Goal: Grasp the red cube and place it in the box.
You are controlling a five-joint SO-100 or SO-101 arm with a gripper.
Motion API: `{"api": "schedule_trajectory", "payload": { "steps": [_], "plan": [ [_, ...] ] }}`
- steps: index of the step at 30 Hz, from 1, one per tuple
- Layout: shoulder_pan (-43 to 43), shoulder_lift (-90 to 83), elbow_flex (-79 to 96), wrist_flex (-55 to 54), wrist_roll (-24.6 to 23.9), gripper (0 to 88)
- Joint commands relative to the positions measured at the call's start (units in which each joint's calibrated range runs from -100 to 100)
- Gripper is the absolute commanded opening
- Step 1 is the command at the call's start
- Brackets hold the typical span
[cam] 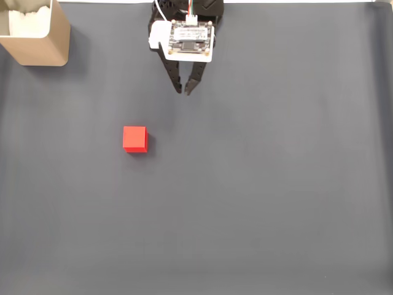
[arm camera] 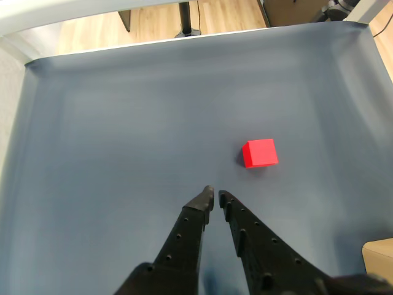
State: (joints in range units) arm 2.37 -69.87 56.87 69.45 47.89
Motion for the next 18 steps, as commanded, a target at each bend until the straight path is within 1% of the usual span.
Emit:
{"api": "schedule_trajectory", "payload": {
  "steps": [1,9,18],
  "plan": [
    [3.81,2.53,-6.78,2.11,0.29,0.8],
    [12.33,4.7,-8.33,2.52,3.03,1.1],
    [18.65,9.64,-14.08,4.16,5.32,1.1]
  ]
}}
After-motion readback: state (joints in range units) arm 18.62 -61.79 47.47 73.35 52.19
